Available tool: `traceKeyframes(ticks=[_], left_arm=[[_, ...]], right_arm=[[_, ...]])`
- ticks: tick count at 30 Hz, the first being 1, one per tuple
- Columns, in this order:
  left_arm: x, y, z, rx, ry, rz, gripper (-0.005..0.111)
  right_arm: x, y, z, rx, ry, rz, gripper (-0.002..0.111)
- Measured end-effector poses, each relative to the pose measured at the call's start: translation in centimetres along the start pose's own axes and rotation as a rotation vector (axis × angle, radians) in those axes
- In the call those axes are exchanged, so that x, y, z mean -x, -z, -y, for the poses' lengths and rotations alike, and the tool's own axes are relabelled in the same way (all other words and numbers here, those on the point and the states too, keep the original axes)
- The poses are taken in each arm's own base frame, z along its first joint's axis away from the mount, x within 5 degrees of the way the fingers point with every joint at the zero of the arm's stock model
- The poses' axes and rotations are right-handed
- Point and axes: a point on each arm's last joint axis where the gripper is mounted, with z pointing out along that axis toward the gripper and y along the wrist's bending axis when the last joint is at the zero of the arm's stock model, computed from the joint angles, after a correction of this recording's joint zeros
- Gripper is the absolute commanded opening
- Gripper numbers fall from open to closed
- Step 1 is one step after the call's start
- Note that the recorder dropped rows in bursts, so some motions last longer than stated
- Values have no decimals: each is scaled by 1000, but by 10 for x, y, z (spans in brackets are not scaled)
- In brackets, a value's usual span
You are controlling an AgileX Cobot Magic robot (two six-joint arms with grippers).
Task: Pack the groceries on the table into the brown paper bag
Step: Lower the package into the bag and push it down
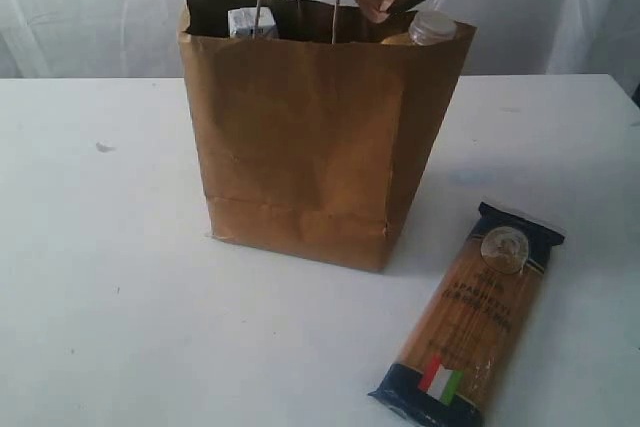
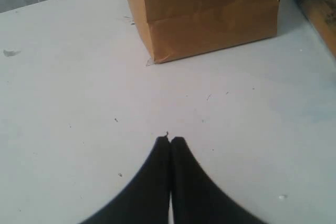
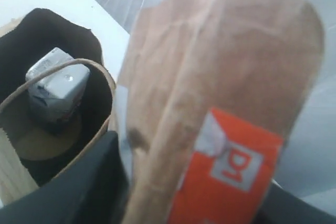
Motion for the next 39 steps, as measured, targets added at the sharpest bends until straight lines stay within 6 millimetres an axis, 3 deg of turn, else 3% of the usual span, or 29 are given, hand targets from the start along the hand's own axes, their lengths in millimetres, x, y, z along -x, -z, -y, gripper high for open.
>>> traceKeyframes(ticks=[9, 14, 24, 39], left_arm=[[0, 0, 0, 0, 0, 0, 0], [0, 0, 0, 0, 0, 0, 0], [0, 0, 0, 0, 0, 0, 0], [0, 0, 0, 0, 0, 0, 0]], right_arm=[[-1, -4, -25, 79, 61, -88, 0], [-3, -6, -29, 106, 106, -133, 0], [11, -47, -33, 164, 59, -187, 0], [17, -36, -35, 230, -20, -228, 0]])
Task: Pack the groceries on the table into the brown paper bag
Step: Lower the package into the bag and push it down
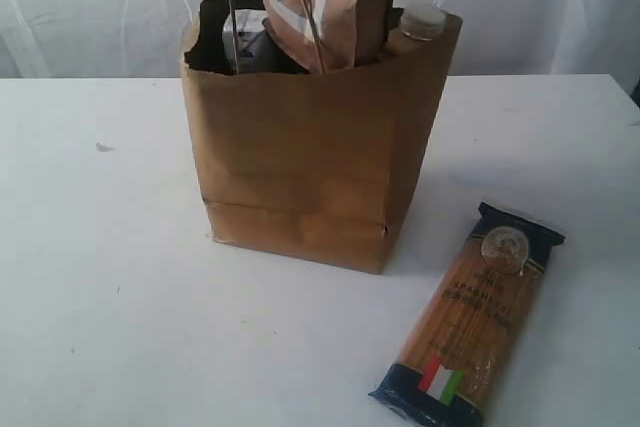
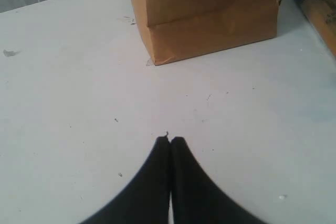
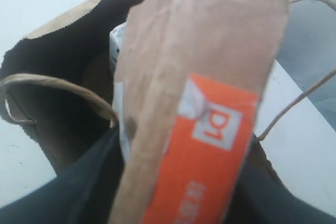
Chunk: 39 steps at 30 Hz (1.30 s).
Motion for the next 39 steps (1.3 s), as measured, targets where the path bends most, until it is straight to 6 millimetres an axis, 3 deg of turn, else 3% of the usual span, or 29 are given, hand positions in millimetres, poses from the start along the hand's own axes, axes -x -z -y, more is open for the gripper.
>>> traceKeyframes(ticks=[9, 16, 29, 39], left_arm=[[0, 0, 0, 0, 0, 0, 0], [0, 0, 0, 0, 0, 0, 0], [0, 0, 0, 0, 0, 0, 0], [0, 0, 0, 0, 0, 0, 0]], right_arm=[[-2, -16, 12, -130, -74, -34, 0], [3, -29, 7, -65, -113, 11, 0], [-5, -47, 3, -25, -169, -91, 0], [-11, -75, 1, -9, -212, -156, 0]])
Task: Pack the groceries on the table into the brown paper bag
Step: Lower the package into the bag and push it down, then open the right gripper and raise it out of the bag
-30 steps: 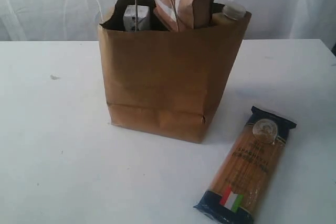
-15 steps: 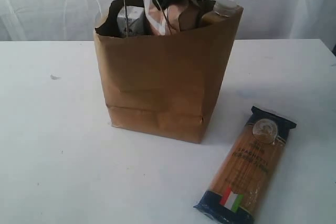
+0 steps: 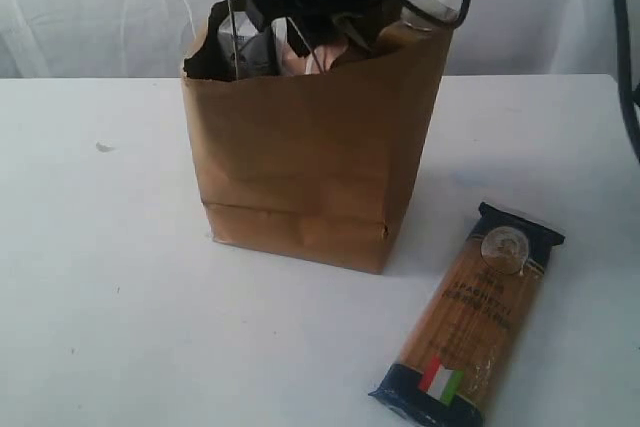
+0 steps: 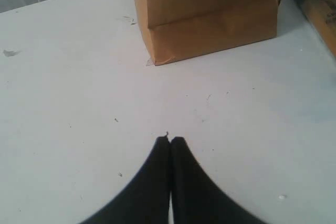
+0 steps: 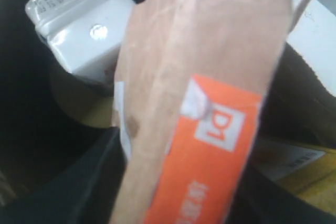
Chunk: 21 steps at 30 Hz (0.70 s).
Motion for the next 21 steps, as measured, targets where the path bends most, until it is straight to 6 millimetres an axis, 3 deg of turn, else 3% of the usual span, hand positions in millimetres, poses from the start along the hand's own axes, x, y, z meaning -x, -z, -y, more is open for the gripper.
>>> traceKeyframes(ticks=[4, 11, 14, 19, 21], left_arm=[[0, 0, 0, 0, 0, 0, 0], [0, 0, 0, 0, 0, 0, 0], [0, 0, 0, 0, 0, 0, 0], [0, 0, 0, 0, 0, 0, 0], [0, 0, 0, 0, 0, 0, 0]], right_arm=[[-1, -12, -1, 4, -4, -22, 0], [0, -14, 0, 4, -18, -24, 2], [0, -14, 0, 4, -22, -24, 17], [0, -14, 0, 4, -28, -24, 59], [1, -13, -1, 10, -30, -22, 65]])
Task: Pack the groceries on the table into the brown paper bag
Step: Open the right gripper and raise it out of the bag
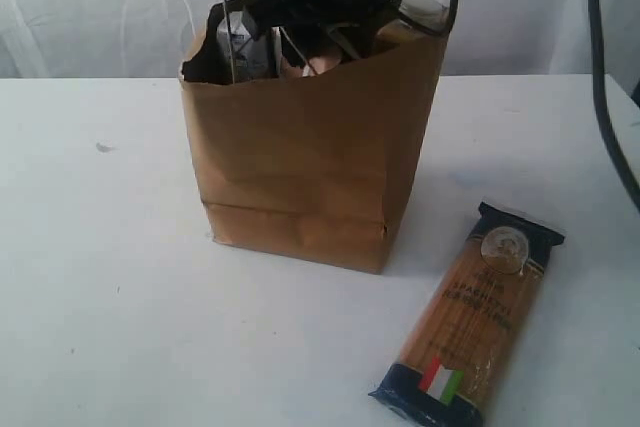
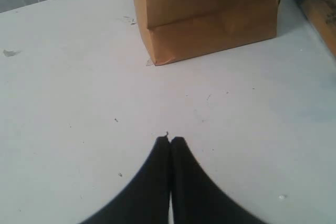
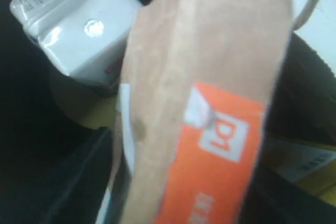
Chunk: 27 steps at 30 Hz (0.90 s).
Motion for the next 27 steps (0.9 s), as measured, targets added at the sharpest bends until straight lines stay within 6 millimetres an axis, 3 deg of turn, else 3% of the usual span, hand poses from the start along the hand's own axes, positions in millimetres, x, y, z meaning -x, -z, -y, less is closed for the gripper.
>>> traceKeyframes(ticks=[4, 11, 27], left_arm=[[0, 0, 0, 0, 0, 0, 0], [0, 0, 0, 0, 0, 0, 0], [0, 0, 0, 0, 0, 0, 0]], right_arm=[[1, 14, 0, 6, -3, 28, 65], [0, 62, 0, 7, -9, 125, 65], [-12, 145, 0, -5, -24, 291, 65]])
